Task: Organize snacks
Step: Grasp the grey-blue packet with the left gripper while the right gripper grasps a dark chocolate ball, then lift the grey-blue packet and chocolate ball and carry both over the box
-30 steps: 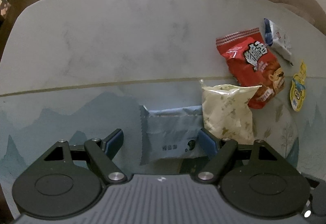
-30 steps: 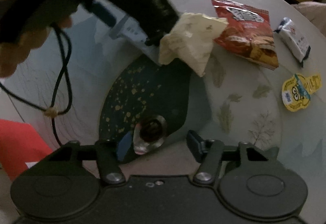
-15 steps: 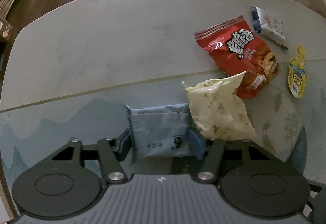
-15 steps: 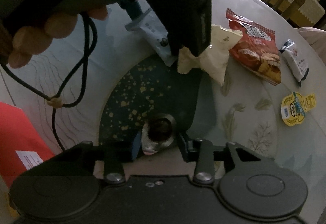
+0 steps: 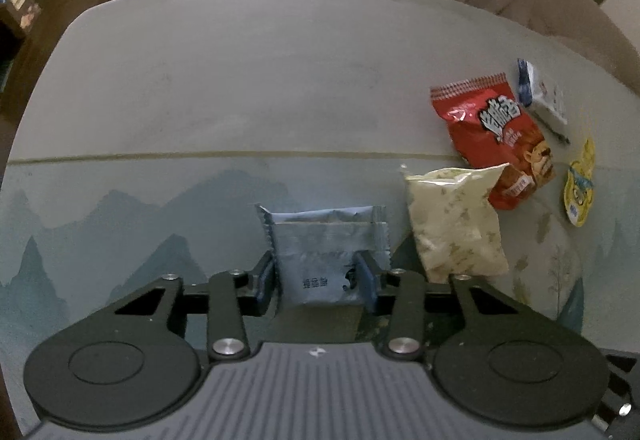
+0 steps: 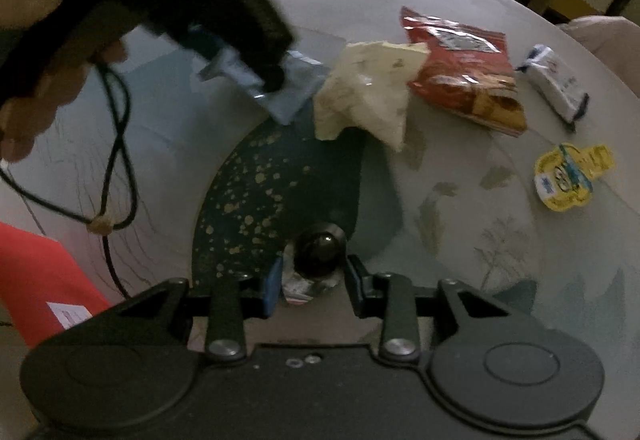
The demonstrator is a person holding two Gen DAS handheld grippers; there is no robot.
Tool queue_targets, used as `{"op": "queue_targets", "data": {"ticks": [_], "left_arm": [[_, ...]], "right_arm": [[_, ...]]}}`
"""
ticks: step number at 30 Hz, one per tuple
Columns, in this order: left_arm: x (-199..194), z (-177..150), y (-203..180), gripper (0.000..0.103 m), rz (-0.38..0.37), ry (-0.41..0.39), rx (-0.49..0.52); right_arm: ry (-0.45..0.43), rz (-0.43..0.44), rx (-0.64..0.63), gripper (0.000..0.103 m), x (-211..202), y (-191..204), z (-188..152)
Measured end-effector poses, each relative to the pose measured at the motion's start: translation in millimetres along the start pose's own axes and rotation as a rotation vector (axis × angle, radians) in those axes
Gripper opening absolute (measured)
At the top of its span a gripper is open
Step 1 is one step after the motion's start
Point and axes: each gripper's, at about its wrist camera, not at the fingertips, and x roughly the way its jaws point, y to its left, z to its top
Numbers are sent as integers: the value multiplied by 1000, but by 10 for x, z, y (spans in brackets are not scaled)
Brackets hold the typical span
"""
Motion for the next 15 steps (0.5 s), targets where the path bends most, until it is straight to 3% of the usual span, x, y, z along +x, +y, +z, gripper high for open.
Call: {"op": "queue_targets", "data": {"ticks": [2, 9, 15], "left_arm": [[-75, -24, 90, 27, -30, -16, -29], [-185, -112, 294, 21, -29, -27, -106], [-384, -250, 314, 18, -30, -60, -106]], "right_arm": [[-13, 7, 21, 33, -69, -68, -17], [-57, 11, 66, 33, -287, -154, -42], [-89, 22, 105, 33, -506, -121, -178]]}}
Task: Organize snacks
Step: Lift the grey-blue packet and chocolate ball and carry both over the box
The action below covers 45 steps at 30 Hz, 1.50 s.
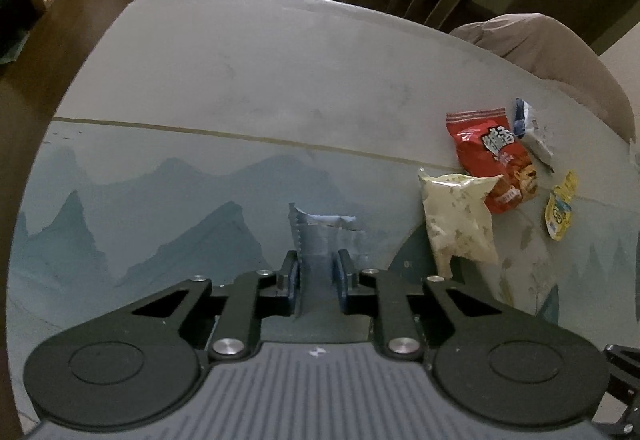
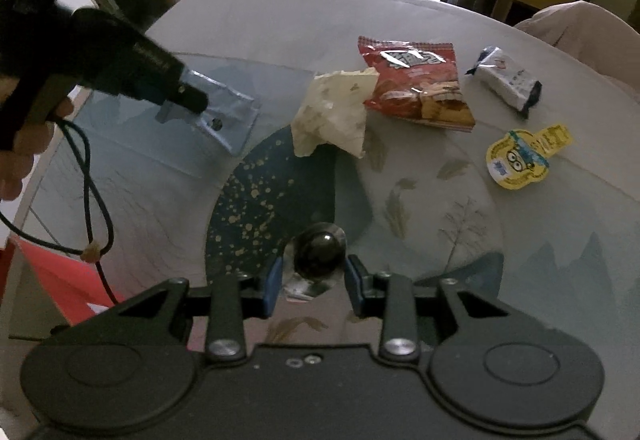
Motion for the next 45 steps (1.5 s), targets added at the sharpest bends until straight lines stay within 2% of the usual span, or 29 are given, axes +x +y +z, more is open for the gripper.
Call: {"op": "queue_targets", "data": {"ticks": [5, 12, 17, 23, 33, 45], "left_arm": [[-214, 19, -10, 18, -9, -46, -18], [-871, -36, -60, 18, -52, -151, 12], [-1314, -196, -153, 18, -71, -219, 57], [-1753, -516, -229, 18, -99, -248, 118], [-2091, -1232, -246, 18, -105, -212, 224], [-1810, -2017, -146, 18, -87, -98, 294]], "right_arm": [[-38, 5, 18, 33, -218, 7, -61], [-116, 10, 26, 33, -674, 75, -162], [-170, 6, 22, 33, -1008, 196, -284], [-210, 4, 9, 33, -1344, 402, -478], [-225, 14, -5, 34, -1561, 774, -885], [-140, 21, 7, 33, -1276, 1083, -1352]]}}
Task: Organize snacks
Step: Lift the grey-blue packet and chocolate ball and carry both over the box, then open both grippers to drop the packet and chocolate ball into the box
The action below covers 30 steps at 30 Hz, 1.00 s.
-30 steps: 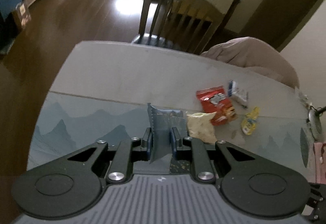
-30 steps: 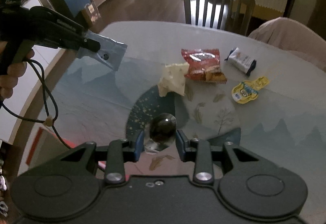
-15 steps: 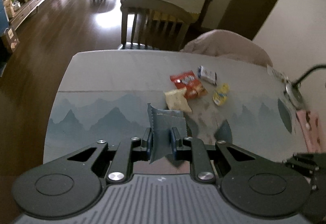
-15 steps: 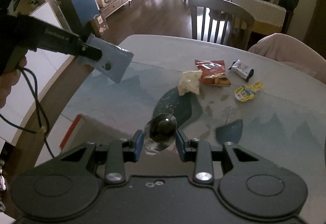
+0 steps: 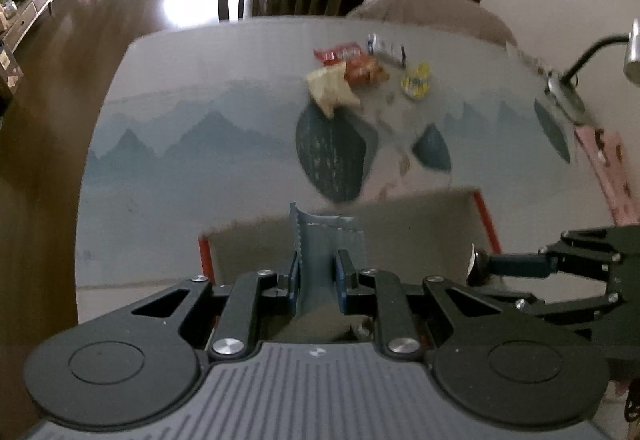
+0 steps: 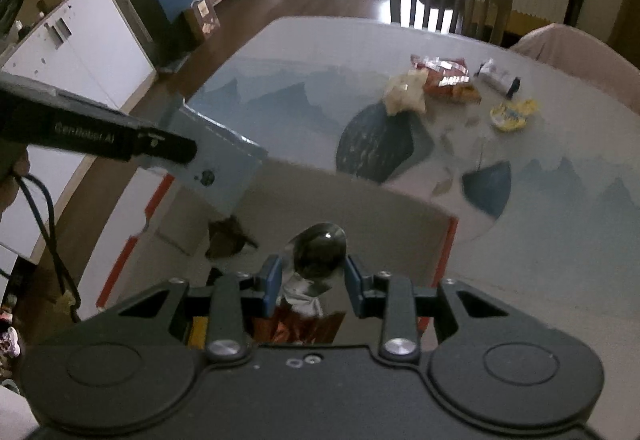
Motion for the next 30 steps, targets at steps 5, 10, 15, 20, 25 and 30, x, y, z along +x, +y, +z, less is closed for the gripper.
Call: {"op": "queue_targets", "data": {"ticks": [5, 10, 15, 20, 25, 30], "left_arm": [[144, -252, -36, 18, 3, 45, 16], [296, -459, -74, 18, 12, 83, 20], [390, -630, -133, 18, -1, 117, 34], [450, -749, -158, 18, -1, 145, 49], [504, -851, -164, 18, 3, 167, 51], [537, -919, -185, 18, 7, 177, 63]], "right_arm": [[50, 4, -7, 33, 138, 86, -217], [87, 7, -7, 34, 251, 160, -408], [109, 17, -13, 34, 262, 222, -581], [146, 14, -2, 34, 324, 245, -735], [168, 9, 22, 34, 413, 212, -816], [180, 4, 26, 34, 453, 229, -861]]}}
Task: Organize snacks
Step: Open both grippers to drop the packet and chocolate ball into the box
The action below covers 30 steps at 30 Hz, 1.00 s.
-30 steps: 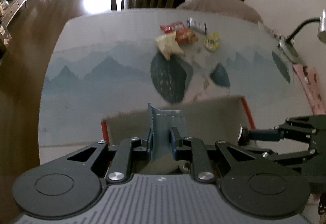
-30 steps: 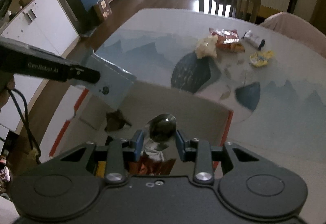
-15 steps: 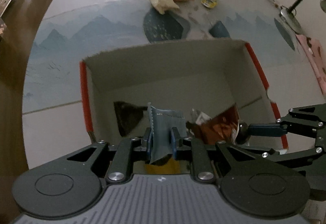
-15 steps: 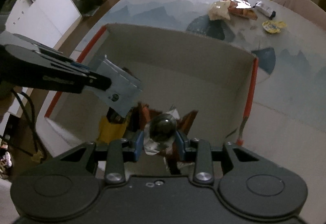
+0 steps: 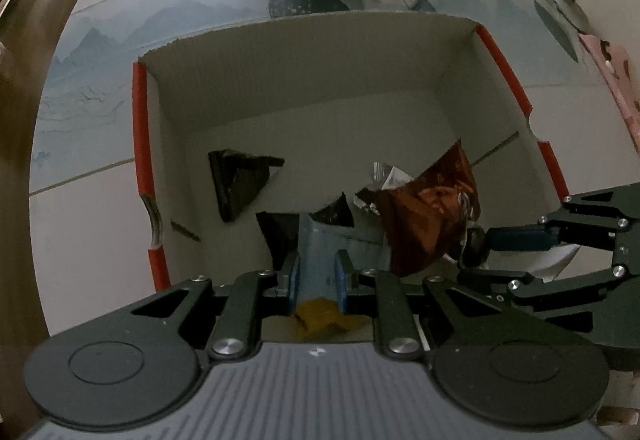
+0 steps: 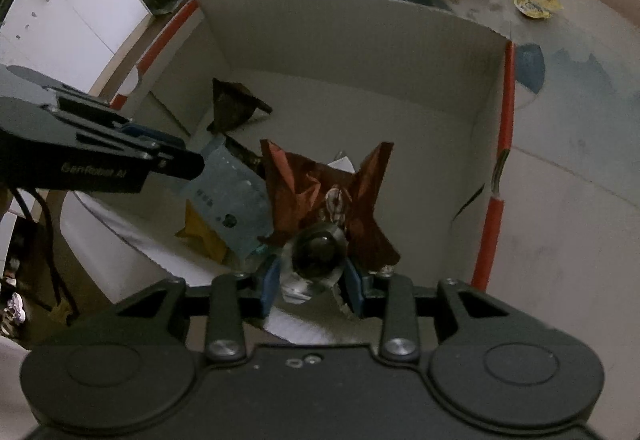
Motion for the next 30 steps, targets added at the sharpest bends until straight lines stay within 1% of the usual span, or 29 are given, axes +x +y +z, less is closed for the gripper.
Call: {"op": "queue_targets", "data": {"ticks": [6, 10, 14, 22, 26, 30], "left_arm": [[20, -68, -2, 18, 2, -2, -2], [0, -115, -28, 18, 11, -21, 10], [-80, -153, -74, 18, 31, -53, 38], [-349, -177, -137, 18, 29, -123, 77], [-485, -156, -161, 26, 22, -158, 85], [-588, -96, -170, 27, 23, -185, 82]], "right_arm": [[4, 0, 34, 36, 36, -41, -24], [0, 8, 55, 38, 22, -56, -48], [-12, 15, 68, 41, -22, -57, -64], [-75, 30, 92, 53, -219, -19, -69], [-123, 31, 104, 61, -365, -14, -25], [-170, 34, 110, 62, -514, -21, 40]]}}
